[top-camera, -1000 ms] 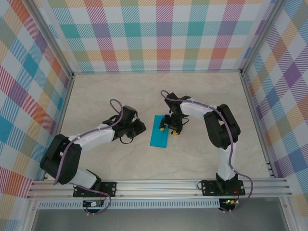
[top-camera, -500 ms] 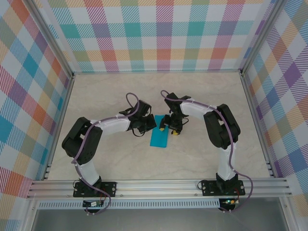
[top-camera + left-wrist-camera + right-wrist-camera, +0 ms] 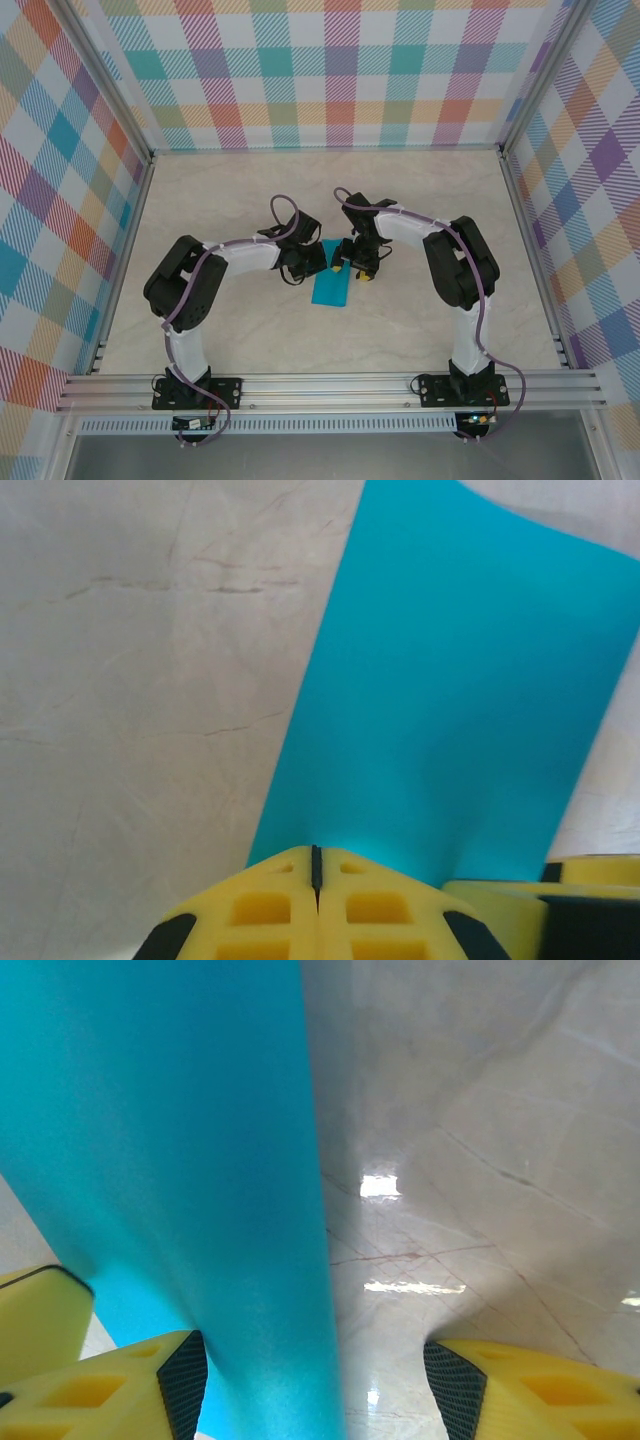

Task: Fold a paper plane with a square sheet of paper (pick it up from the middle)

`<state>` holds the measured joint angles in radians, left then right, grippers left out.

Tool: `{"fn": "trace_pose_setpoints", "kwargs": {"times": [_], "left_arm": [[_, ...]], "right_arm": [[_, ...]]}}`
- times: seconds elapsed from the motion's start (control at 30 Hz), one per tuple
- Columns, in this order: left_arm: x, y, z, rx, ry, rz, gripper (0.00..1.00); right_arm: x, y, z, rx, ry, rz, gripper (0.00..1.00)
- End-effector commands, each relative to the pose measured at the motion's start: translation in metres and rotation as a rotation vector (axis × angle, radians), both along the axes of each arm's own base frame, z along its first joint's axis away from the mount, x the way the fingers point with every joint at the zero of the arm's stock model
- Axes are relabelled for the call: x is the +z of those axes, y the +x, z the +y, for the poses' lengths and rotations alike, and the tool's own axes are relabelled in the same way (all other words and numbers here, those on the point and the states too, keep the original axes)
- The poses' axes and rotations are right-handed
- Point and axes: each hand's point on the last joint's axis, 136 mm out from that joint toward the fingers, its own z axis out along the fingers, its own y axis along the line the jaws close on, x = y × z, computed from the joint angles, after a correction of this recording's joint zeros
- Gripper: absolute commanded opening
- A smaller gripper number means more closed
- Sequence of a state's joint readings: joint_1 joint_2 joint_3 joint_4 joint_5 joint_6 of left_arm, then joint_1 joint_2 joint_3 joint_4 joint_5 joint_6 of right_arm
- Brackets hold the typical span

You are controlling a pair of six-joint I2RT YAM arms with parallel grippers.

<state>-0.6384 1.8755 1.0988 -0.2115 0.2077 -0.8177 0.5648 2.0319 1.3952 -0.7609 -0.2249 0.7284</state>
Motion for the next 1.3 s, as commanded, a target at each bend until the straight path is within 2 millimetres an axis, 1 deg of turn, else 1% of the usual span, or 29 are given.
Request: {"fn": "trace_pose_setpoints", "kwargs": {"times": [0.0, 0.13, 0.23, 0.3, 0.43, 0.53, 0.57, 0.6, 0.63, 0.7, 0.77, 0.83, 0.87, 0.9, 1.07, 1.27], "left_arm": [[-0.01, -0.004, -0.002, -0.019, 0.039, 0.021, 0.0], [-0.021, -0.01, 0.003, -0.014, 0.066, 0.045, 0.0], [-0.024, -0.014, 0.008, -0.014, 0.085, 0.049, 0.0], [-0.026, -0.016, 0.011, -0.01, 0.092, 0.053, 0.0], [-0.028, -0.017, 0.011, -0.012, 0.095, 0.054, 0.0], [-0.029, -0.018, 0.01, -0.015, 0.09, 0.055, 0.0], [-0.029, -0.018, 0.01, -0.015, 0.092, 0.056, 0.0], [-0.029, -0.018, 0.011, -0.015, 0.092, 0.057, 0.0], [-0.029, -0.018, 0.01, -0.015, 0.09, 0.056, 0.0], [-0.029, -0.018, 0.01, -0.017, 0.088, 0.055, 0.0], [-0.029, -0.019, 0.009, -0.019, 0.087, 0.057, 0.0], [-0.029, -0.019, 0.009, -0.019, 0.087, 0.056, 0.0], [-0.029, -0.019, 0.01, -0.02, 0.089, 0.056, 0.0], [-0.03, -0.019, 0.01, -0.019, 0.09, 0.058, 0.0], [-0.03, -0.019, 0.01, -0.019, 0.089, 0.059, 0.0], [-0.029, -0.019, 0.009, -0.018, 0.085, 0.059, 0.0]], "right_arm": [[-0.054, -0.027, -0.039, -0.004, -0.192, 0.107, 0.65], [-0.048, -0.022, -0.034, 0.0, -0.167, 0.092, 0.67], [-0.034, -0.013, -0.024, 0.018, -0.123, 0.056, 0.67], [-0.019, -0.004, -0.02, 0.023, -0.104, 0.018, 0.68], [0.026, 0.013, -0.01, 0.04, -0.005, -0.111, 0.71], [0.053, 0.016, -0.009, 0.031, 0.056, -0.194, 0.72], [0.059, 0.015, -0.009, 0.022, 0.086, -0.213, 0.69], [0.063, 0.014, -0.007, 0.012, 0.12, -0.227, 0.64], [0.067, 0.012, -0.003, 0.004, 0.169, -0.239, 0.55], [0.072, 0.008, 0.008, 0.002, 0.278, -0.257, 0.42], [0.074, 0.003, 0.023, 0.014, 0.397, -0.254, 0.27], [0.073, 0.0, 0.033, 0.022, 0.466, -0.232, 0.13], [0.071, -0.001, 0.037, 0.025, 0.491, -0.218, 0.07], [0.068, -0.001, 0.039, 0.027, 0.505, -0.211, 0.04], [0.052, -0.001, 0.041, 0.027, 0.504, -0.178, 0.0], [0.03, 0.0, 0.028, 0.006, 0.468, -0.155, 0.0]]}}
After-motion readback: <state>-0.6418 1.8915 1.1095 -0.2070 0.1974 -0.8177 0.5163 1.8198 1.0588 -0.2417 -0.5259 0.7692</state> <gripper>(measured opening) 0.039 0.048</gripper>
